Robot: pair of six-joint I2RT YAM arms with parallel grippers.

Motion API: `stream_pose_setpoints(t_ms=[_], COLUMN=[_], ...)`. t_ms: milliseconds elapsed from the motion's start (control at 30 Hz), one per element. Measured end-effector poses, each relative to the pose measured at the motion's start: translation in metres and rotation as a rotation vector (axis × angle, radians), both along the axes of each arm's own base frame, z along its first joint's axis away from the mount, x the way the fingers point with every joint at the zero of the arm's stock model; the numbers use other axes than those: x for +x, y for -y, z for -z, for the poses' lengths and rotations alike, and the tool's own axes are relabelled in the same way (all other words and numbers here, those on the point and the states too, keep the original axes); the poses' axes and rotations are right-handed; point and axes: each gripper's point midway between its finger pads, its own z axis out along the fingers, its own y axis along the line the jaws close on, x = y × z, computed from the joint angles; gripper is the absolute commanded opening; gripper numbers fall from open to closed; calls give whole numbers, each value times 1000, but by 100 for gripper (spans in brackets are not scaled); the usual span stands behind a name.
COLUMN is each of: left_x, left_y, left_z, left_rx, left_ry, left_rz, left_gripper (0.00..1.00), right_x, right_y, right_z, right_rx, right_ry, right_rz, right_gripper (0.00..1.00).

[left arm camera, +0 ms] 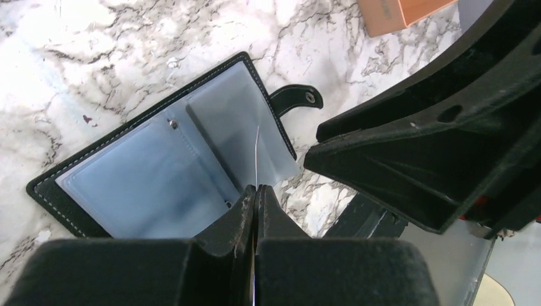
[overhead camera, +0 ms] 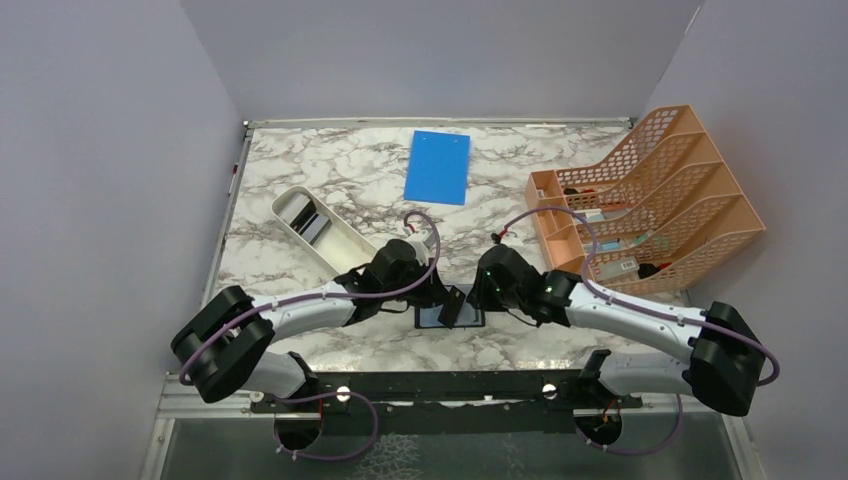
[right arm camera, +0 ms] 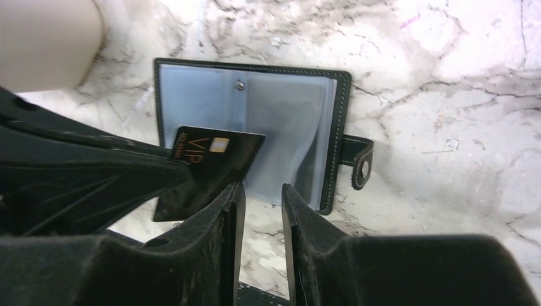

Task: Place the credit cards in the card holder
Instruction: Insert the credit card into the card holder.

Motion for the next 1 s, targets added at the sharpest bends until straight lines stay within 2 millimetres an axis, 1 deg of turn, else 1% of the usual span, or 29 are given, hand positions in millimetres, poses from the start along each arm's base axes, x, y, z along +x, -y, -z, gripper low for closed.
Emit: stream_pose_setpoints(t_ms=[67, 133, 233, 300, 500, 700, 900, 1000], left_x=[2, 5, 11, 15, 20, 13, 12, 10], left_y=[3, 2, -1, -5, -10, -14, -11, -12], left_z=[-2, -2, 0, -1, -6, 6, 4, 7], left_rx=[-6, -1, 12, 18, -10, -24, -58, -63], left_ry=[11, 15, 15, 15, 12, -54, -80, -97], left_rz=[-3, -20, -70, -107, -182, -220, -254, -268], left_gripper=[0, 0, 0, 0, 0, 0, 0, 0], right_x=[3, 5, 4, 4, 4, -1, -1, -1], right_y=[-3, -5, -6, -7, -6, 4, 4, 4], right_z=[-10, -13, -11, -5, 22, 46, 48, 48], right_rx=[12, 17, 7, -10, -78, -129, -102, -88], right_ry=[19, 32, 29, 21, -23, -57, -43, -38], right_rz=[-10, -23, -41, -50, -57, -50, -35, -26], right_gripper=[22, 17, 11, 9, 6, 5, 5, 5])
